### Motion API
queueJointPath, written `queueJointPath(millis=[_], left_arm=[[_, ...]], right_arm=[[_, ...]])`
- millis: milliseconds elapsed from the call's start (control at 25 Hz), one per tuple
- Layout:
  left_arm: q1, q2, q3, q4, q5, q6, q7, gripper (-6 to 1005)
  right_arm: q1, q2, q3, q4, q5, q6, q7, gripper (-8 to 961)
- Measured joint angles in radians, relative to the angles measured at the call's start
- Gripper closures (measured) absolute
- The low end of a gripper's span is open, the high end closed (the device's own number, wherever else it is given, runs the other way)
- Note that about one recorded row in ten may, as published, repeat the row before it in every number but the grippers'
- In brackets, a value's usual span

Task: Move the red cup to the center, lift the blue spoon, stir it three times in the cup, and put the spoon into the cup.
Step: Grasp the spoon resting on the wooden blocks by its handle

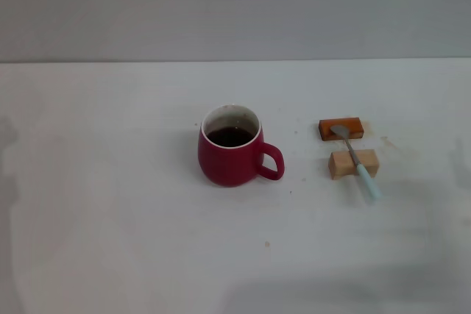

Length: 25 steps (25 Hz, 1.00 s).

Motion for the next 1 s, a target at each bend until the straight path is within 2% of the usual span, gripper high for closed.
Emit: queueJointPath(millis=[120, 160, 200, 240, 280, 360, 400, 440, 680, 760, 1000], left_arm=[[-0.008, 0.000, 0.002, 0.001, 0.000, -0.001, 0.006, 827], [-0.010, 0.001, 0.003, 0.002, 0.000, 0.000, 0.007, 752], [-0.010, 0.001, 0.003, 0.002, 0.000, 0.000, 0.007, 676], [-0.011, 0.002, 0.003, 0.002, 0.000, 0.001, 0.008, 601], [-0.013, 0.003, 0.003, 0.003, 0.000, 0.001, 0.008, 560], [-0.021, 0.005, 0.003, 0.012, 0.004, 0.005, 0.008, 477], [-0.021, 0.005, 0.003, 0.012, 0.004, 0.005, 0.008, 435], [-0.022, 0.006, 0.001, 0.015, 0.009, 0.006, 0.008, 394], [-0.023, 0.013, -0.005, 0.021, 0.038, 0.009, 0.008, 242], [-0.025, 0.020, 0.000, 0.027, 0.039, 0.011, 0.008, 243], [-0.025, 0.022, 0.003, 0.040, 0.047, 0.034, 0.008, 245]], right_arm=[[-0.044, -0.001, -0.176, 0.105, 0.168, -0.001, -0.160, 261], [-0.059, -0.002, -0.281, 0.156, 0.264, -0.006, -0.262, 261], [-0.059, -0.002, -0.281, 0.156, 0.264, -0.006, -0.262, 262], [-0.065, -0.004, -0.377, 0.194, 0.343, -0.018, -0.337, 262], [-0.065, -0.004, -0.377, 0.194, 0.343, -0.018, -0.337, 263], [-0.065, -0.005, -0.486, 0.223, 0.426, -0.042, -0.375, 262], [-0.065, -0.005, -0.486, 0.223, 0.426, -0.042, -0.375, 262], [-0.065, -0.006, -0.537, 0.234, 0.448, -0.052, -0.379, 261], [-0.067, -0.005, -0.630, 0.246, 0.461, -0.053, -0.380, 262], [-0.067, -0.006, -0.688, 0.252, 0.499, -0.046, -0.383, 262], [-0.059, -0.008, -0.752, 0.253, 0.572, -0.044, -0.389, 263]])
